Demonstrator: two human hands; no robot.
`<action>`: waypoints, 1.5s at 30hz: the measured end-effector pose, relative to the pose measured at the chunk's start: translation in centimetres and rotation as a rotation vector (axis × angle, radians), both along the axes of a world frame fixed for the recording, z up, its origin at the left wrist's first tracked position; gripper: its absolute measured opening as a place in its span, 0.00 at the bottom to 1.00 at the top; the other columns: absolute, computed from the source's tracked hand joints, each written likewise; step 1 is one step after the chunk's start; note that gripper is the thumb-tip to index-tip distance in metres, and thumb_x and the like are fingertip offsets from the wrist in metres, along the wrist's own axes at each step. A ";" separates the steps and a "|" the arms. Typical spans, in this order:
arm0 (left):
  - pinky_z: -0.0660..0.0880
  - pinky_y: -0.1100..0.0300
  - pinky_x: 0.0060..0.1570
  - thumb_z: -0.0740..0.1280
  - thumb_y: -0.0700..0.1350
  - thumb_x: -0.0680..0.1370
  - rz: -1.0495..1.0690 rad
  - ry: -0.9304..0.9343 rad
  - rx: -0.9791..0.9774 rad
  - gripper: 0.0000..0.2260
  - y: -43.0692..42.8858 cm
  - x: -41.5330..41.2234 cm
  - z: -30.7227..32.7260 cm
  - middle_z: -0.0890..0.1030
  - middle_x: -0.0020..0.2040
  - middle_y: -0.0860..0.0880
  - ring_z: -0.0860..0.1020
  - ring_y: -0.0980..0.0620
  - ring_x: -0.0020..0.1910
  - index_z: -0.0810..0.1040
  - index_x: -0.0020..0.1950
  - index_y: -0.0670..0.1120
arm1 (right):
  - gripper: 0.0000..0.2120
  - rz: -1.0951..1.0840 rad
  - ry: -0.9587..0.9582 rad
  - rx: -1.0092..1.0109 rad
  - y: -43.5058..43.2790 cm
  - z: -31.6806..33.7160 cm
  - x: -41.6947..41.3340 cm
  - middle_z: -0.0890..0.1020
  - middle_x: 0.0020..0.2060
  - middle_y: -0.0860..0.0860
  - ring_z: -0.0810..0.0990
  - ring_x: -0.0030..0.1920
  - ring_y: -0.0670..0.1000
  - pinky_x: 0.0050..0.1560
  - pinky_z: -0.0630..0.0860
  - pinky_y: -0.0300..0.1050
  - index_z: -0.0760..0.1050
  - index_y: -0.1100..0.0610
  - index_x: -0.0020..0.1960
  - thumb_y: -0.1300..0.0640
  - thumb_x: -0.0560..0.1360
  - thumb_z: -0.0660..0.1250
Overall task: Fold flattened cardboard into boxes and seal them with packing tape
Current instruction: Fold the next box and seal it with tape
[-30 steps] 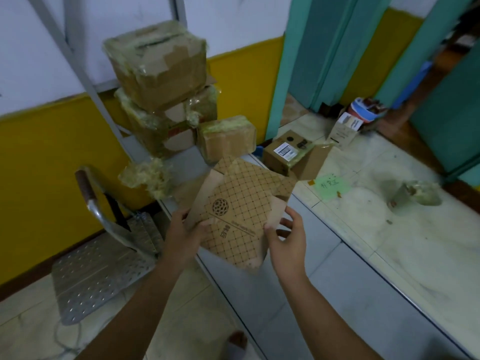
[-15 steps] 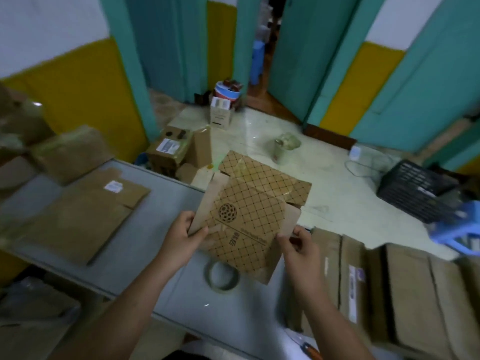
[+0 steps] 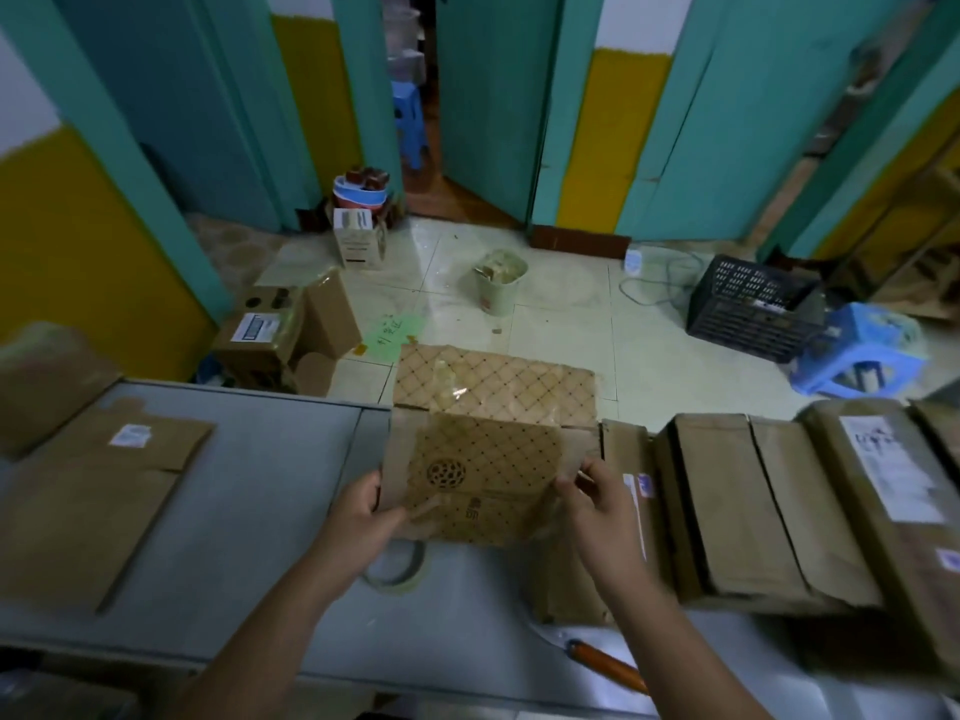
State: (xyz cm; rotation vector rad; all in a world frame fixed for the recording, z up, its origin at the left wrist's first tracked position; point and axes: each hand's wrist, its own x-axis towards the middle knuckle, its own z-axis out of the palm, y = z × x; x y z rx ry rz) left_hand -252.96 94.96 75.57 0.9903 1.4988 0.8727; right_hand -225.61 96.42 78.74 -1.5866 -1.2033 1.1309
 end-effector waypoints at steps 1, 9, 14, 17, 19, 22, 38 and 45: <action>0.82 0.49 0.60 0.73 0.33 0.79 0.003 0.043 -0.002 0.14 -0.3 0.0 0.0 0.89 0.55 0.50 0.86 0.48 0.58 0.85 0.62 0.47 | 0.06 0.024 -0.044 0.012 0.0 -0.1 -0.2 0.84 0.53 0.44 0.82 0.56 0.43 0.51 0.81 0.38 0.80 0.51 0.56 0.58 0.84 0.65; 0.78 0.68 0.42 0.75 0.34 0.78 0.161 0.121 0.147 0.09 -1.5 -0.4 0.1 0.88 0.47 0.50 0.86 0.58 0.45 0.85 0.57 0.42 | 0.09 0.104 -0.009 0.023 -0.3 -0.3 -1.7 0.84 0.45 0.38 0.81 0.49 0.38 0.50 0.73 0.39 0.79 0.51 0.51 0.61 0.85 0.62; 0.77 0.71 0.45 0.76 0.35 0.78 0.150 0.076 0.203 0.10 -2.6 -1.2 0.7 0.88 0.48 0.57 0.86 0.58 0.49 0.85 0.56 0.48 | 0.19 0.113 0.282 -0.091 -0.1 -0.4 -1.5 0.86 0.55 0.45 0.83 0.60 0.49 0.61 0.79 0.53 0.82 0.45 0.59 0.37 0.83 0.57; 0.78 0.70 0.53 0.76 0.31 0.76 0.077 0.096 0.289 0.23 -3.1 -1.5 0.9 0.86 0.60 0.55 0.83 0.61 0.59 0.82 0.61 0.57 | 0.31 0.127 0.343 -0.188 0.7 -0.6 -1.2 0.85 0.61 0.47 0.82 0.63 0.49 0.65 0.78 0.58 0.80 0.44 0.66 0.25 0.77 0.56; 0.79 0.68 0.53 0.78 0.29 0.73 0.039 0.109 0.309 0.27 -3.1 -1.6 0.6 0.81 0.67 0.47 0.83 0.59 0.60 0.80 0.67 0.52 | 0.25 0.153 0.281 -0.201 1.0 -0.7 -1.2 0.85 0.59 0.47 0.82 0.62 0.49 0.68 0.77 0.59 0.84 0.45 0.62 0.31 0.78 0.60; 0.79 0.67 0.55 0.81 0.32 0.72 0.009 0.057 0.305 0.32 -3.3 -2.4 -0.2 0.77 0.71 0.43 0.82 0.58 0.63 0.75 0.72 0.48 | 0.18 0.233 0.232 -0.200 1.1 -1.2 -0.8 0.86 0.58 0.48 0.82 0.63 0.50 0.73 0.71 0.59 0.85 0.48 0.59 0.41 0.84 0.61; 0.77 0.46 0.63 0.64 0.52 0.78 0.161 -0.499 -0.080 0.24 -3.2 -2.5 -1.1 0.83 0.62 0.35 0.82 0.39 0.61 0.79 0.65 0.34 | 0.29 0.348 0.657 -0.441 0.3 -0.6 -0.1 0.79 0.69 0.63 0.78 0.69 0.65 0.63 0.79 0.55 0.73 0.59 0.74 0.48 0.77 0.69; 0.74 0.43 0.65 0.58 0.57 0.82 0.170 -0.581 -0.173 0.25 -3.0 -3.3 -1.2 0.82 0.69 0.38 0.82 0.40 0.66 0.84 0.68 0.44 | 0.29 0.344 0.825 -0.525 -0.2 -0.4 -0.9 0.79 0.69 0.63 0.80 0.67 0.63 0.58 0.82 0.53 0.74 0.61 0.73 0.50 0.75 0.71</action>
